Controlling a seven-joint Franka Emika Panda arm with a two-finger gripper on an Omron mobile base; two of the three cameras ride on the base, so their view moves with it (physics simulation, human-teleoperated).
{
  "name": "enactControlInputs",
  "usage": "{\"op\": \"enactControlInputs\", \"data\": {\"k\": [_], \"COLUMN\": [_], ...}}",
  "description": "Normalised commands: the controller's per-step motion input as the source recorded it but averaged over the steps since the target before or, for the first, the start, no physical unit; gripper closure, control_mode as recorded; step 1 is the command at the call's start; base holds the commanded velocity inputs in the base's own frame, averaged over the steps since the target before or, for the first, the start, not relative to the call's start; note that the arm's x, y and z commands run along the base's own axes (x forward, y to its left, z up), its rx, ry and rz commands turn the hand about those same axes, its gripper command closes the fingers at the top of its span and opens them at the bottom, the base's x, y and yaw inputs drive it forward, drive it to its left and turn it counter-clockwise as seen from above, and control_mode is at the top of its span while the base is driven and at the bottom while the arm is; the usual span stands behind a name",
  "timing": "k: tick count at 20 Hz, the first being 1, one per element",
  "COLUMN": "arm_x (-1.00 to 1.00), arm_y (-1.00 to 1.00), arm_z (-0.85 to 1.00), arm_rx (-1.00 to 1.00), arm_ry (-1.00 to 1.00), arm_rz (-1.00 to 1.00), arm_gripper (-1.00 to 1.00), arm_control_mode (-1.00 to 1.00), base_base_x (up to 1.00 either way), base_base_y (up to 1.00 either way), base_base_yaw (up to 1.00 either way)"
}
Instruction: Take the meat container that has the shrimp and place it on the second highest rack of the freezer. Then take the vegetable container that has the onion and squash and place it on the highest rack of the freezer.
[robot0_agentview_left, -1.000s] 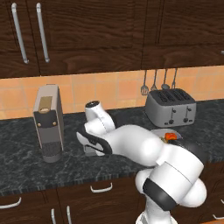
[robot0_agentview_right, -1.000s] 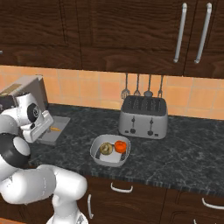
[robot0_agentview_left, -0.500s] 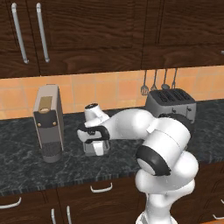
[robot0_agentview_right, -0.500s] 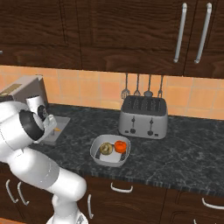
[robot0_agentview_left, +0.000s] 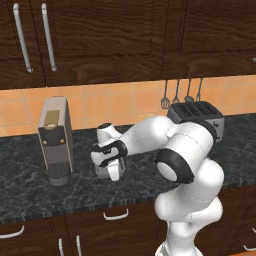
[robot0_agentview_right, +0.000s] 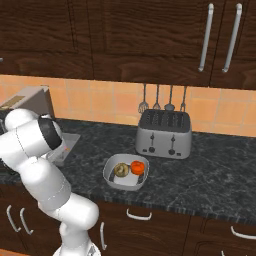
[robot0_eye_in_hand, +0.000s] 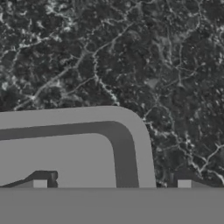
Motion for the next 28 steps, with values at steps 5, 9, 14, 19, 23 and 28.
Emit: {"op": "enactControlInputs", "data": {"k": [5,9,14,19,23,28], "arm_x": [0.00,-0.01,-0.10,-0.05,-0.14,-0.59], "arm_y": [0.00,0.00,0.00,0.00,0.00,-0.01], "arm_z": [-0.30,-0.06,0.00,0.18,0.68,1.00], "arm_rx": [0.00,0.00,0.00,0.00,0.02,0.05], "arm_ry": [0.00,-0.02,-0.10,-0.05,-0.02,-0.09], "arm_rz": [0.00,0.00,0.00,0.00,0.02,0.19], "arm_gripper": [1.00,1.00,1.00,1.00,1.00,1.00], "arm_control_mode": [-1.00,-1.00,-1.00,-1.00,-1.00,-1.00], "base_base_x": [0.00,0.00,0.00,0.00,0.00,0.00], "base_base_y": [0.00,0.00,0.00,0.00,0.00,0.00], "base_base_yaw": [0.00,0.00,0.00,0.00,0.00,0.00]}}
